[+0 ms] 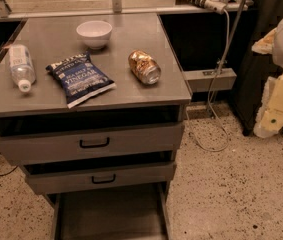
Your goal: Place blue chip bag into bottom drawer
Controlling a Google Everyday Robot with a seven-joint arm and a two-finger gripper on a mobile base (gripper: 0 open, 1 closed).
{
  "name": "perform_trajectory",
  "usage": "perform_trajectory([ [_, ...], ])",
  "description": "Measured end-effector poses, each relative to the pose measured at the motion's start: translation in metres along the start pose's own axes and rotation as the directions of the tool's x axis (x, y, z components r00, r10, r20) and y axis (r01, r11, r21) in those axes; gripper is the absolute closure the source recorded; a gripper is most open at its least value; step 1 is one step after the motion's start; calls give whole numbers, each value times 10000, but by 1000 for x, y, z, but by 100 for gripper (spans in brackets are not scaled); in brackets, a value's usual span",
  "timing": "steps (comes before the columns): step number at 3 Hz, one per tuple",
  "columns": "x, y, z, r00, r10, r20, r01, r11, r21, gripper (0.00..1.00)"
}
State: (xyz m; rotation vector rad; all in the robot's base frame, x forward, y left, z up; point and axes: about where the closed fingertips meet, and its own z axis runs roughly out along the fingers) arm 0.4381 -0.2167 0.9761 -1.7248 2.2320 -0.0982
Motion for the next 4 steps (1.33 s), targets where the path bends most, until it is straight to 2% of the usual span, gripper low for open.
perform_trajectory([
  [1, 0, 0, 0, 10000, 0, 0, 0, 10000, 0, 0],
  [2, -33, -9, -7, 9999, 51, 127, -50, 10000, -35, 0],
  [4, -146, -57, -18, 9953, -811, 532, 809, 9967, 61, 0],
])
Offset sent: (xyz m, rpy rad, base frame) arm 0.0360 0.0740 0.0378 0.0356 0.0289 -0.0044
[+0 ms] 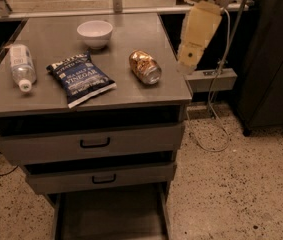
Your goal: Place blue chip bag into bottom drawer
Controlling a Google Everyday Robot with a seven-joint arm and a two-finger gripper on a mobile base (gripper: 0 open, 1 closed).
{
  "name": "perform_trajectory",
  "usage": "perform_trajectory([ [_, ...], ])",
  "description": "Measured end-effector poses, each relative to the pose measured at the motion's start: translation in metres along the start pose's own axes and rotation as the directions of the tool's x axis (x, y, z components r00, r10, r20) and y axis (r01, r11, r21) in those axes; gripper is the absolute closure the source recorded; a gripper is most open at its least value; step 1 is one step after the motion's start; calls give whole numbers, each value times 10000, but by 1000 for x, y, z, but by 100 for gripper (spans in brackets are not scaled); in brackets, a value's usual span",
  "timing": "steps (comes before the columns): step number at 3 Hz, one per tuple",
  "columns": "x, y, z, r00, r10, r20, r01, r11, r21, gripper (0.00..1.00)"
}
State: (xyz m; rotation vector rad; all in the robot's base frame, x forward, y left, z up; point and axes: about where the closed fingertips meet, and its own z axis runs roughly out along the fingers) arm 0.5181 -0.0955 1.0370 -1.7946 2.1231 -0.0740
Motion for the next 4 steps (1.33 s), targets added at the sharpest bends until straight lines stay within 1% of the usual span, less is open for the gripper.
perform_trajectory([
  [1, -19, -7, -4, 9990, -217, 382, 205, 9993, 316, 0],
  [2, -19, -7, -4, 9990, -219, 382, 207, 9993, 317, 0],
  [3, -44, -7, 9, 9948, -832, 581, 807, 9957, 445, 0],
  [4, -83, -10, 35, 9843, -1598, 752, 1587, 9871, 200, 0],
])
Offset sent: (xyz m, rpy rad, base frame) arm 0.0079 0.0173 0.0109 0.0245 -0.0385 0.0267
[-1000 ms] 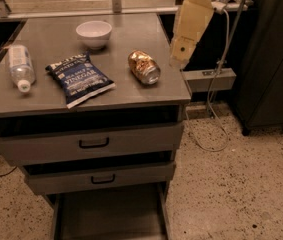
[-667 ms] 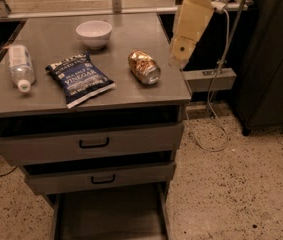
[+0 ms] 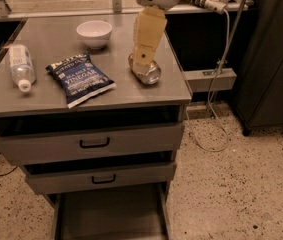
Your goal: Place blue chip bag into bottom drawer
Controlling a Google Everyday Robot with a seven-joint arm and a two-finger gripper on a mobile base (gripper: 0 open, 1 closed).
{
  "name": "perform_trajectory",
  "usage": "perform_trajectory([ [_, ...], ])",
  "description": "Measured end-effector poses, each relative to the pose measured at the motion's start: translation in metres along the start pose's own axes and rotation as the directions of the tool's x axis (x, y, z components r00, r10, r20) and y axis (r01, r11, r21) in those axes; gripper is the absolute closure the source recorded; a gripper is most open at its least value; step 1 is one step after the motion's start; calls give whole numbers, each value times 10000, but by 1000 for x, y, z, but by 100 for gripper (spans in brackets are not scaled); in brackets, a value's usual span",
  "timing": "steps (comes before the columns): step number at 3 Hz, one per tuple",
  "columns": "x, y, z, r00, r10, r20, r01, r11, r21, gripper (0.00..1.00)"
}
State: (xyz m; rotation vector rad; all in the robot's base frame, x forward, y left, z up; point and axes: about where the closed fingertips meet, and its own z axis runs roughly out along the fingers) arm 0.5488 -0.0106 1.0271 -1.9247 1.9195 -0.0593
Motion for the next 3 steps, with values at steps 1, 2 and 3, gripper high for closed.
perform_trajectory([
  [1, -55, -17, 55, 9959, -908, 15, 907, 9929, -776, 0],
  [2, -59, -21, 56, 9957, -912, 139, 918, 9939, -610, 0],
  [3, -74, -24, 68, 9916, -1262, 275, 1277, 9899, -614, 0],
])
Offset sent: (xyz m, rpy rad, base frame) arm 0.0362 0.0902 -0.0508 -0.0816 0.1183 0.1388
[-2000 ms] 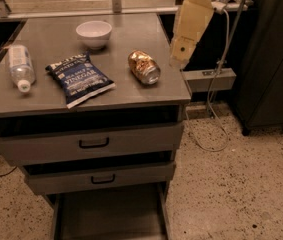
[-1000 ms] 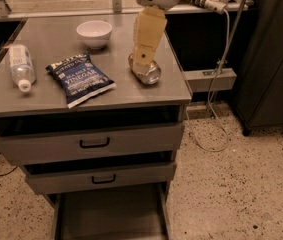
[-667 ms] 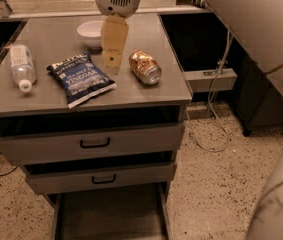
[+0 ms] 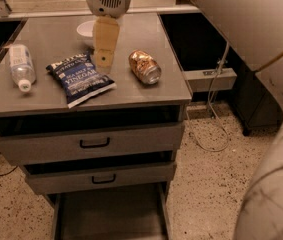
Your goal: Place blue chip bag into bottom drawer
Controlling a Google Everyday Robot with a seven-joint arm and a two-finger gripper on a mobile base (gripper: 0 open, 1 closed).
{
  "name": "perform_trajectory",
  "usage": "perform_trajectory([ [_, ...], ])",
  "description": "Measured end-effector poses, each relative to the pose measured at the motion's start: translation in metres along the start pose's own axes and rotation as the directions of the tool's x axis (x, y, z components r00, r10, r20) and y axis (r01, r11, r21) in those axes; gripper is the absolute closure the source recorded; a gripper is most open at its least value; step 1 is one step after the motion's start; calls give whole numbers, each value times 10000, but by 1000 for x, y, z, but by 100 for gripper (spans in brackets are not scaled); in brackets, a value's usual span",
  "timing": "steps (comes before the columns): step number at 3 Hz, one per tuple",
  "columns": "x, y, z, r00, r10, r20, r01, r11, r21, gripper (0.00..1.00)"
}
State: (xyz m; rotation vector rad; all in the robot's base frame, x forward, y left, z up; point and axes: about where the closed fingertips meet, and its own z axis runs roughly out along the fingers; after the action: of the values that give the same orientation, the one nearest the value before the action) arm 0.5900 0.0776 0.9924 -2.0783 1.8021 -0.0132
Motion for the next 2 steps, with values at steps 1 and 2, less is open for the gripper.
perform_trajectory([
  [1, -19, -12, 24, 9994, -272, 222, 277, 9994, -224, 0],
  [2, -30, -21, 50, 9985, -351, 429, 377, 9974, -620, 0],
])
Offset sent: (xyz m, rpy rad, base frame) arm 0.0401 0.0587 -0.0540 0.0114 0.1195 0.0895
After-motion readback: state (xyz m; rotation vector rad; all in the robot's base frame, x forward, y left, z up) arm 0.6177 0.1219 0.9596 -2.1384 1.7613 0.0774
